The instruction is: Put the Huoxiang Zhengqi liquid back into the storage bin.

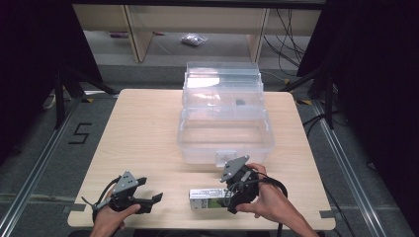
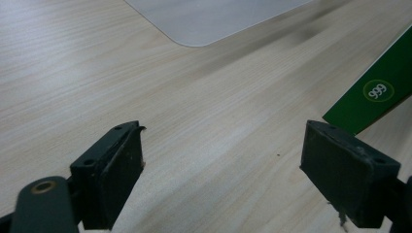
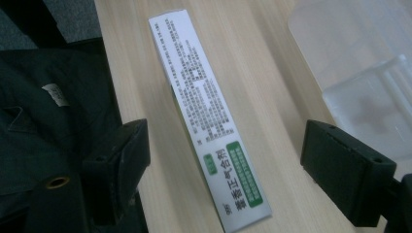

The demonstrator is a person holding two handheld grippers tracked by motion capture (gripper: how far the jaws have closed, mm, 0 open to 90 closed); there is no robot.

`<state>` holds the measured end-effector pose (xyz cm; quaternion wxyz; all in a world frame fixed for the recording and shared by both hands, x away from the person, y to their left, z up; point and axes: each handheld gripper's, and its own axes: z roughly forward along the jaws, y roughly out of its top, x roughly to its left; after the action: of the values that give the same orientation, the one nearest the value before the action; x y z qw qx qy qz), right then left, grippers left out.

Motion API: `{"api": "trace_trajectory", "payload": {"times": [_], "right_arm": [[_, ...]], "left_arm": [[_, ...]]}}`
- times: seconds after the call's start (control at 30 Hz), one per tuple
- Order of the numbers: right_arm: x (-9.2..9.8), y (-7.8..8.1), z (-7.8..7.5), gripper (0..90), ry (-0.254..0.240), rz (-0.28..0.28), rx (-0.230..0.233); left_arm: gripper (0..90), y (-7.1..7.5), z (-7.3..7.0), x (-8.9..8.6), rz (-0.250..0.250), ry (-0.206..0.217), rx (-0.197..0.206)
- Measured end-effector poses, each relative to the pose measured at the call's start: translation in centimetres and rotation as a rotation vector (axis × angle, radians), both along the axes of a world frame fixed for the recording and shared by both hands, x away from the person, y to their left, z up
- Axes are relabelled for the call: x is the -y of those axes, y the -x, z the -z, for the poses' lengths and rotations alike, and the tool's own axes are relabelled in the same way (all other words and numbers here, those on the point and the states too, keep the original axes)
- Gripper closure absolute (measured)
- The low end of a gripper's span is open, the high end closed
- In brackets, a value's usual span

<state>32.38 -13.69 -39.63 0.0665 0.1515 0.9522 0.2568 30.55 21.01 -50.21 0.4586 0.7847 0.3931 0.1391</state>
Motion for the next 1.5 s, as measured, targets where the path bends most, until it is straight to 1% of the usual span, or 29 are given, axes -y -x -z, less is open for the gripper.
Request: {"api": "trace_trajectory", "payload": {"times": [0.1, 0.13, 0.27, 0.33, 0.43, 0.47, 0.53, 0.57, 0.6, 0.7, 0.73, 0.8, 0.83, 0.9, 0.93, 1.03, 1.07, 1.1, 1.13, 1.2, 1.23, 1.27, 1.3, 1.33, 1.37, 1.4, 1.43, 1.47, 1.5], "right_arm": [[-0.3, -0.1, 0.2, 19.1, 0.010, 0.006, -0.012], [-0.5, -0.2, 0.3, 19.1, 0.016, -0.009, -0.006], [-1.2, -0.4, 0.7, 19.6, 0.037, -0.029, -0.019], [-1.5, -0.4, 0.7, 19.8, 0.045, -0.026, -0.031], [-2.0, -0.6, 0.9, 20.1, 0.064, -0.047, -0.029], [-2.1, -0.6, 0.9, 20.3, 0.069, -0.036, -0.041], [-2.6, -0.8, 1.2, 20.7, 0.085, -0.047, -0.050], [-2.6, -0.8, 1.2, 20.7, 0.085, -0.047, -0.050], [-2.9, -1.0, 1.4, 20.9, 0.092, -0.069, -0.042], [-3.2, -1.0, 1.5, 21.3, 0.107, -0.079, -0.048], [-3.3, -0.9, 1.5, 21.7, 0.118, -0.064, -0.060], [-3.6, -1.1, 1.6, 22.2, 0.121, -0.090, -0.058], [-3.7, -1.0, 1.6, 22.3, 0.126, -0.071, -0.069], [-3.8, -1.1, 1.7, 22.8, 0.130, -0.087, -0.063], [-3.8, -0.9, 1.7, 23.1, 0.154, -0.039, -0.087], [-3.9, -0.9, 1.8, 23.5, 0.158, -0.042, -0.090], [-4.0, -1.1, 2.1, 23.9, 0.163, -0.065, -0.086], [-4.0, -1.1, 2.1, 23.9, 0.163, -0.065, -0.086], [-4.0, -1.1, 2.2, 24.3, 0.176, -0.044, -0.092], [-4.0, -1.2, 2.3, 24.7, 0.181, -0.046, -0.087], [-4.0, -1.2, 2.5, 25.0, 0.189, -0.036, -0.101], [-4.0, -1.5, 2.7, 25.4, 0.186, -0.067, -0.091], [-4.0, -1.4, 2.7, 25.7, 0.197, -0.043, -0.102], [-4.1, -1.9, 3.0, 26.6, 0.201, -0.085, -0.102], [-4.1, -1.9, 3.0, 26.6, 0.201, -0.085, -0.102], [-4.1, -1.8, 3.1, 27.0, 0.206, -0.062, -0.102], [-4.1, -2.0, 3.2, 27.7, 0.233, -0.061, -0.090], [-4.2, -2.2, 3.4, 28.1, 0.233, -0.095, -0.078], [-4.3, -2.4, 3.6, 29.1, 0.250, -0.087, -0.090]], "left_arm": [[14.8, 0.0, 0.0, 0.0, -0.004, 0.001, -0.001], [14.8, 0.0, 0.0, 0.0, -0.003, 0.000, 0.000], [14.8, 0.0, 0.0, 0.0, -0.003, -0.002, 0.001], [14.8, 0.0, 0.0, 0.0, -0.001, -0.004, 0.002], [14.8, 0.0, 0.0, 0.0, -0.005, -0.001, 0.000], [14.8, 0.0, 0.0, 0.0, -0.006, -0.001, 0.000], [14.8, 0.0, 0.0, 0.0, -0.010, 0.001, 0.001], [14.8, 0.0, 0.0, 0.0, -0.010, 0.000, 0.001], [14.8, 0.0, 0.0, 0.0, -0.010, 0.001, 0.001], [14.8, 0.0, 0.0, 0.0, -0.009, 0.001, 0.001], [14.8, 0.0, 0.0, 0.0, -0.009, 0.001, 0.001], [14.8, 0.0, 0.0, 0.0, -0.011, 0.000, 0.002], [14.8, 0.1, 0.0, 0.1, -0.017, 0.007, 0.003], [14.8, 0.1, 0.0, 0.0, -0.016, 0.007, 0.003], [14.8, 0.1, 0.0, 0.1, -0.017, 0.007, 0.003], [14.8, 0.1, 0.0, 0.0, -0.015, 0.007, 0.003], [14.8, 0.1, 0.0, 0.1, -0.017, 0.007, 0.002], [14.8, 0.0, 0.0, 0.0, -0.011, 0.006, 0.002], [14.8, 0.0, 0.0, 0.0, -0.011, 0.007, 0.003], [14.8, 0.0, 0.0, 0.1, -0.013, 0.010, 0.003], [14.8, 0.0, 0.0, 0.0, -0.011, 0.005, 0.003], [14.8, 0.0, 0.0, 0.0, -0.009, -0.001, 0.002], [14.8, 0.0, 0.0, 0.0, -0.009, 0.001, 0.003], [14.8, 0.0, 0.0, 0.0, -0.009, 0.000, 0.003], [14.8, 0.0, 0.0, 0.0, -0.010, 0.000, 0.001], [14.8, 0.0, 0.0, 0.0, -0.008, -0.001, 0.000], [14.8, 0.0, 0.0, 0.0, -0.006, -0.002, 0.001], [14.8, 0.0, 0.0, 0.0, -0.006, -0.001, 0.002], [14.8, 0.0, 0.0, 0.0, -0.009, 0.000, -0.001]]}}
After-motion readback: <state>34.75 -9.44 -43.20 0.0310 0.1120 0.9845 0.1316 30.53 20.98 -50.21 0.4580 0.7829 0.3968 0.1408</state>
